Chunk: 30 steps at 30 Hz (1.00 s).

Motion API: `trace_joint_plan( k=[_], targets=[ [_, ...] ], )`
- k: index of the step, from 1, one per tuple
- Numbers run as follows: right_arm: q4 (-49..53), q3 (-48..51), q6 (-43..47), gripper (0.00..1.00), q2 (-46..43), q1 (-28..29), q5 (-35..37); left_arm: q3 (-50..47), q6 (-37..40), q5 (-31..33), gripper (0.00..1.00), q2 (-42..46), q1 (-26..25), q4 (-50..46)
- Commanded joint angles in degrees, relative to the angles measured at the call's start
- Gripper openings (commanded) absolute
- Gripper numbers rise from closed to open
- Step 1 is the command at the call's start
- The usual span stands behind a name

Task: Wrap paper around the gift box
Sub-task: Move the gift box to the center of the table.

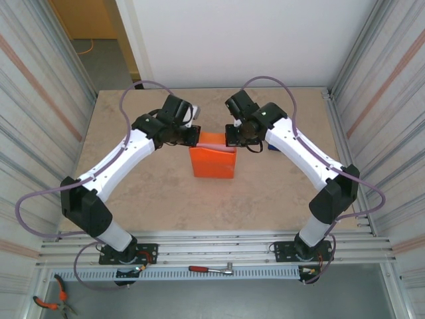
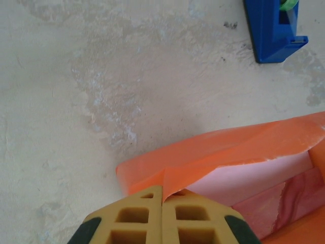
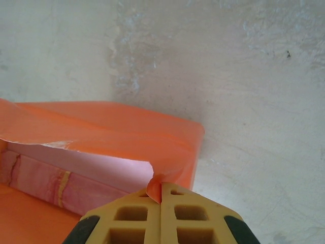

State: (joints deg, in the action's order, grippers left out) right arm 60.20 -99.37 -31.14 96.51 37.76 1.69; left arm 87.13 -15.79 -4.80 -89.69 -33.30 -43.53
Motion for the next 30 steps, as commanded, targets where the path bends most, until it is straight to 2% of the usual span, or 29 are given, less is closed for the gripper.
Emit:
trace_joint_plan(
  k=[1, 8, 15, 17, 19, 22, 26, 28, 30],
  targets=[
    [1.90, -1.02, 0.90, 0.00, -0.40, -0.72, -0.39, 2.73, 1.15, -0.12, 0.00, 0.11, -0.49, -1.31],
    [-1.68, 3.75, -0.72, 0.00, -2.19, -1.08, -1.03, -0.80, 0.65, -0.30, 0.00, 1.56, -0.63, 1.70],
    [-9.76, 13.30, -4.36, 0.08, -4.07, -1.52, -5.68, -13.28, -1.43, 0.24, 0.01, 5.24, -0.58, 10.44],
    [-10.45, 14.11, -4.72, 0.18, -5.17, -1.59, -5.92, -15.24, -1.65, 0.69, 0.05, 6.14, -0.58, 11.41],
    [-10.72, 14.03, -4.81, 0.37, -6.47, -1.79, -5.94, -16.10, -1.61, 1.32, 0.15, 7.29, -0.46, 11.88],
    [-11.05, 13.58, -4.99, 0.56, -9.21, -2.88, -6.16, -15.64, -1.35, 1.55, 0.39, 9.30, 0.61, 12.39],
    [-12.97, 15.09, -5.75, 0.70, -13.85, -4.60, -6.75, -15.54, -1.09, 1.91, 0.71, 13.43, 2.88, 14.40],
    [-15.24, 17.19, -5.87, 0.76, -16.68, -5.07, -7.13, -16.94, -1.42, 2.33, 0.82, 16.82, 4.23, 16.56],
    [-17.00, 19.45, -5.94, 0.80, -19.01, -5.38, -7.41, -19.20, -1.78, 2.54, 0.89, 20.20, 5.42, 19.05]
  ],
)
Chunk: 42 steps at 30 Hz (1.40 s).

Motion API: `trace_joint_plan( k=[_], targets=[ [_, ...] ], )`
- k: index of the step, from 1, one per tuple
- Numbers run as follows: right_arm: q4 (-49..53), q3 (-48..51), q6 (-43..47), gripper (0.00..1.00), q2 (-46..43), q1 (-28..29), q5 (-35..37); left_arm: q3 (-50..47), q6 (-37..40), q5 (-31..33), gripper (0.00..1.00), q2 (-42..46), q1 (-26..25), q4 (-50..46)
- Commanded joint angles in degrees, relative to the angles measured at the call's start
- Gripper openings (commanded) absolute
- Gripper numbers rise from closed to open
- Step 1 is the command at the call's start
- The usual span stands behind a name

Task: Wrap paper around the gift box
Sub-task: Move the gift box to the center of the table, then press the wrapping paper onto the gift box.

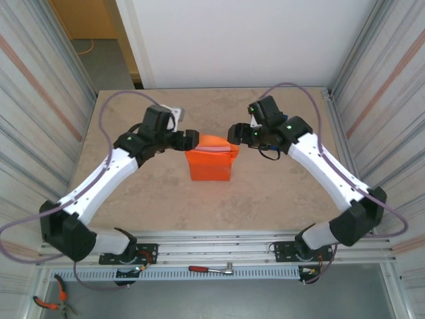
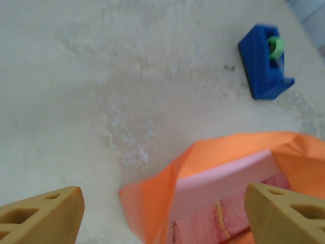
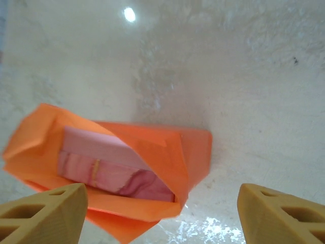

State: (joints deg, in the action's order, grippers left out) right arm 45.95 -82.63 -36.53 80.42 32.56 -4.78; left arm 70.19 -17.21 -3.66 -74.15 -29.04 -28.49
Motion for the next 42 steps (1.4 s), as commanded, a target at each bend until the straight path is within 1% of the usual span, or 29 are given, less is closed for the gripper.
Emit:
trace_joint_plan(
  k=[1, 3, 5, 8, 10, 13, 14, 17, 20, 22, 25, 30, 34, 39, 42],
  targets=[
    [-3.54, 3.82, -0.49, 0.81, -3.86, -0.13, -1.02, -3.81, -0.89, 1.87, 0.90, 6.48, 1.65, 4.88],
    [-5.00, 6.59, -0.47, 0.83, -5.72, -0.22, -1.46, -6.75, -2.32, 2.39, 0.93, 9.54, 2.63, 5.95],
    [-5.86, 9.53, -1.09, 0.83, -7.34, -0.28, -0.78, -9.99, -4.22, 2.86, 0.92, 12.46, 3.10, 6.28],
    [-4.72, 12.45, -3.13, 0.79, -8.18, -1.19, 1.65, -14.61, -7.01, 5.41, 0.91, 15.29, 3.28, 5.64],
    [-3.65, 13.91, -4.51, 0.70, -8.25, -1.53, 4.64, -16.98, -8.78, 7.13, 0.89, 15.66, 3.82, 4.85],
    [-3.77, 16.53, -5.86, 0.53, -8.08, -1.97, 7.89, -18.83, -11.31, 9.04, 0.86, 13.95, 5.24, 2.75],
    [-3.81, 17.11, -6.17, 0.46, -7.66, -1.97, 8.90, -19.17, -11.61, 9.41, 0.85, 12.96, 5.52, 2.56],
    [-3.92, 18.03, -6.61, 0.29, -5.78, -1.98, 10.62, -19.05, -11.46, 10.31, 0.83, 9.77, 5.66, 2.38],
    [-4.77, 17.73, -6.40, 0.21, -3.32, -1.75, 10.32, -18.71, -11.31, 8.82, 0.82, 7.22, 5.66, 3.65],
    [-5.73, 17.19, -6.44, 0.18, -1.70, -1.24, 9.55, -18.48, -11.18, 7.79, 0.81, 5.88, 5.48, 4.96],
    [-6.19, 14.82, -6.49, 0.16, 0.61, 0.65, 9.34, -16.93, -10.75, 7.52, 0.81, 3.97, 4.20, 5.50],
    [-6.32, 10.67, -6.94, 0.15, 3.98, 4.13, 9.36, -13.97, -9.51, 8.72, 0.81, 0.91, -0.61, 5.77],
    [-6.56, 8.76, -7.07, 0.15, 5.81, 5.22, 8.57, -13.84, -9.26, 8.68, 0.80, 0.58, -2.85, 7.77],
    [-5.94, 8.87, -6.64, 0.17, 5.25, 4.93, 8.86, -13.54, -8.34, 9.68, 0.81, 0.87, -2.76, 7.30],
    [-5.13, 9.82, -6.53, 0.21, 2.88, 3.15, 9.02, -13.20, -7.64, 9.76, 0.82, 1.81, -1.08, 6.45]
  ],
)
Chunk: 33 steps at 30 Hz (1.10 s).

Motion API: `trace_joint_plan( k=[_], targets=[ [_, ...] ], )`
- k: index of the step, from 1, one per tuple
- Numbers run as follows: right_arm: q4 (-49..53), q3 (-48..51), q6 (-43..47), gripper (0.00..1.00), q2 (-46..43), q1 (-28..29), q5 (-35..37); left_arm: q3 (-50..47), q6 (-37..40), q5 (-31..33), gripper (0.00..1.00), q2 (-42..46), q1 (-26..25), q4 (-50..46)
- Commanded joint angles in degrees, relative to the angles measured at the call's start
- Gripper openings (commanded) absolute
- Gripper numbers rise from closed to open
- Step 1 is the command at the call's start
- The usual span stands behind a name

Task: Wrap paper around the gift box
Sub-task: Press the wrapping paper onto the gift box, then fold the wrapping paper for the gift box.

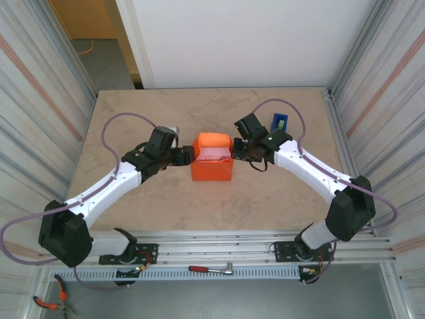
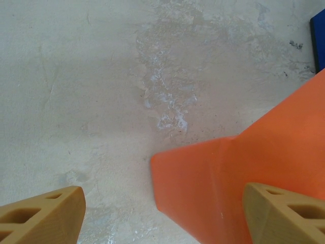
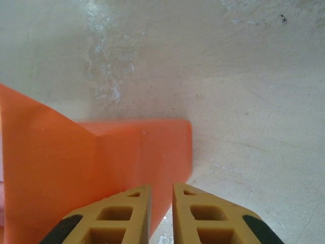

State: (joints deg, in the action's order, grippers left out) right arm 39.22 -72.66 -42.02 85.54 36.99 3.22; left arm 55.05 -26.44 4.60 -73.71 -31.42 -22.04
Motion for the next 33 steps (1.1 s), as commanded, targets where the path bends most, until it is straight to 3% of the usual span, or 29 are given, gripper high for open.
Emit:
trace_joint_plan(
  k=[1, 9, 13, 18, 22, 27, 33],
  targets=[
    [1.56, 0.57, -1.05, 0.25, -3.60, -2.20, 0.87, 1.76, 1.60, 1.46, 0.83, 2.12, 2.25, -0.10],
    [-1.18, 8.62, 1.86, 0.60, -14.94, -6.21, -4.26, -4.28, 2.36, 0.05, 0.95, 12.32, 8.02, 1.98],
    [-5.05, 13.32, 3.01, 0.77, -19.56, -5.97, -7.84, -10.32, 1.03, -4.46, 0.99, 18.03, 7.91, 4.71],
    [-7.18, 14.93, -0.21, 0.85, -21.43, -4.81, -7.74, -17.05, -0.93, -4.73, 0.99, 22.55, 2.77, 8.97],
    [-5.19, 10.81, -4.52, 0.99, -19.59, -3.30, -3.29, -19.44, -0.48, -1.05, 0.99, 21.85, -3.72, 14.01],
    [3.68, -2.14, -10.60, 0.98, -13.17, -1.30, 3.89, -19.52, 1.13, 2.19, 0.99, 19.06, -9.61, 19.91],
    [21.16, -22.77, -18.84, 0.98, -2.23, 1.38, 13.30, -16.97, 1.68, 4.47, 0.99, 13.20, -10.70, 23.98]
  ],
)
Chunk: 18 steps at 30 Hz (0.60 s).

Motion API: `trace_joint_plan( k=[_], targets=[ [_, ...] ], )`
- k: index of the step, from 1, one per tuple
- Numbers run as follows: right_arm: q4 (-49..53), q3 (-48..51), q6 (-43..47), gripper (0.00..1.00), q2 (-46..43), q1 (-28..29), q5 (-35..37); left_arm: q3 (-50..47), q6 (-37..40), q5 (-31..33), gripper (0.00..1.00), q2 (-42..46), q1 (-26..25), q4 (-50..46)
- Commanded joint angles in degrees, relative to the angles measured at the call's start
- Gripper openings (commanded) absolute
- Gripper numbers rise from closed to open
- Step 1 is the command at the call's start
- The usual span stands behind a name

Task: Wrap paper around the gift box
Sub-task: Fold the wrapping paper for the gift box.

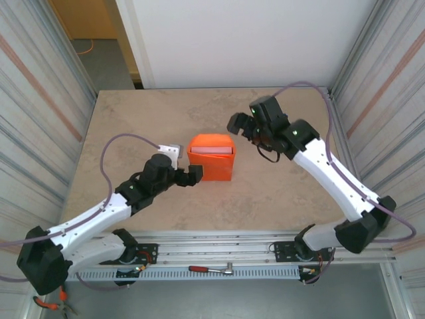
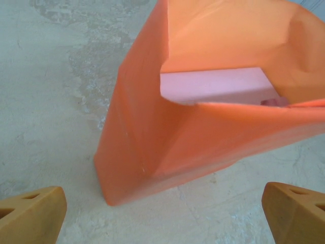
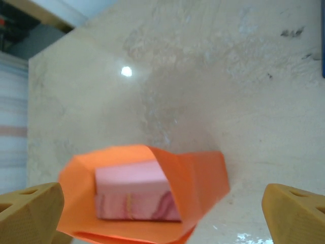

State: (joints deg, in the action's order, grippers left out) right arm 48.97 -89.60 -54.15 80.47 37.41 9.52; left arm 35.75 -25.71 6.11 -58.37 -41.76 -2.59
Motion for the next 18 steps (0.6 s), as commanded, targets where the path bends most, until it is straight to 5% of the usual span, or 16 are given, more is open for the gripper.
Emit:
trace_joint_plan(
  k=[1, 18],
  targets=[
    [12.95, -7.72, -7.94, 0.98, 3.93, 1.38, 8.09, 2.88, 1.17, 3.12, 0.99, -3.30, -0.42, 5.00],
    [-1.18, -17.45, -2.57, 0.98, 1.36, 3.33, 1.07, 9.05, 2.84, 11.12, 0.98, -15.29, -0.96, 10.45]
  ],
)
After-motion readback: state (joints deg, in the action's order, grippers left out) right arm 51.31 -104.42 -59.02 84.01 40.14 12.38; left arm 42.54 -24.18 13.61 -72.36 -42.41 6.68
